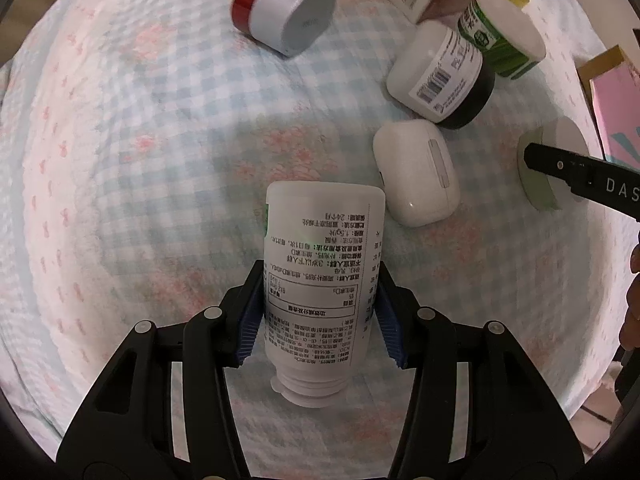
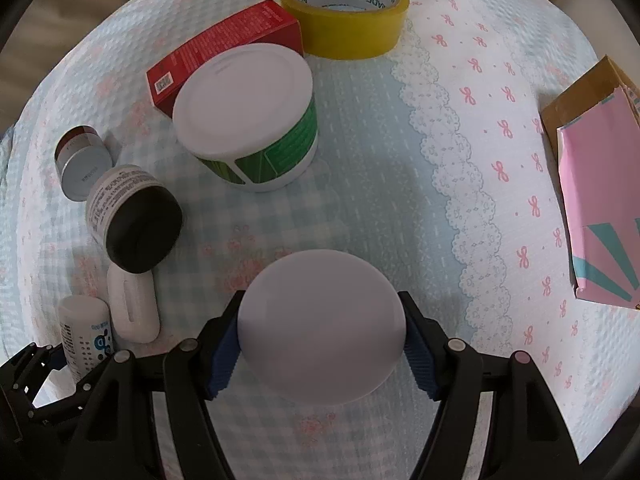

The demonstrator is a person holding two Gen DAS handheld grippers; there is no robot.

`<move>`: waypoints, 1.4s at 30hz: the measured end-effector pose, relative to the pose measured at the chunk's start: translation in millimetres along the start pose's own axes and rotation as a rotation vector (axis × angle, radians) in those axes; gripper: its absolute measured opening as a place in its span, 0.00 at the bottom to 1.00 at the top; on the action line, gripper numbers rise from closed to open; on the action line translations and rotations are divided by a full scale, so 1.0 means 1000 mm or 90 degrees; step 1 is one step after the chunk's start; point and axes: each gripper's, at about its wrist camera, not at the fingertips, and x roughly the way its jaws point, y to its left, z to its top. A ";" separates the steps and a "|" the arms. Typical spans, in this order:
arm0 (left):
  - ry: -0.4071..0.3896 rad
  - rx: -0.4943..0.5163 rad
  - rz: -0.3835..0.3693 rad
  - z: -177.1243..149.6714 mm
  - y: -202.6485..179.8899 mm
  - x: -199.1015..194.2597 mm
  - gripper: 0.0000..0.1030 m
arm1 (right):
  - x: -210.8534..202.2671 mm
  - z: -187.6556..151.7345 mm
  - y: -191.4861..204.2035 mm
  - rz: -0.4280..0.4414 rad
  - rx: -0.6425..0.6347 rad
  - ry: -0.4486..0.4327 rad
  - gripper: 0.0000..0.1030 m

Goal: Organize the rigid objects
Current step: 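Grasp the white pill bottle with the left tool while the right tool grasps the white-lidded jar, then carry the pill bottle and jar with both tools over the pink box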

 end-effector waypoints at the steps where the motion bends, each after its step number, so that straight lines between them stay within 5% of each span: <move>1: -0.006 -0.003 -0.001 -0.001 0.001 -0.005 0.46 | -0.001 0.000 0.001 0.002 0.000 -0.002 0.65; 8: -0.058 -0.017 -0.011 -0.012 0.006 -0.051 0.46 | -0.035 -0.015 -0.001 0.021 -0.002 -0.031 0.65; 15: -0.133 0.018 -0.021 -0.021 -0.007 -0.134 0.46 | -0.111 -0.037 -0.005 0.051 -0.008 -0.081 0.65; 25: -0.216 0.036 -0.083 -0.011 -0.082 -0.250 0.46 | -0.243 -0.056 -0.026 0.105 -0.003 -0.135 0.65; 34: -0.245 0.076 -0.110 0.024 -0.196 -0.298 0.46 | -0.317 -0.035 -0.126 0.117 0.040 -0.171 0.65; 42: -0.233 0.059 -0.128 0.070 -0.338 -0.280 0.46 | -0.335 0.001 -0.260 0.093 -0.003 -0.175 0.65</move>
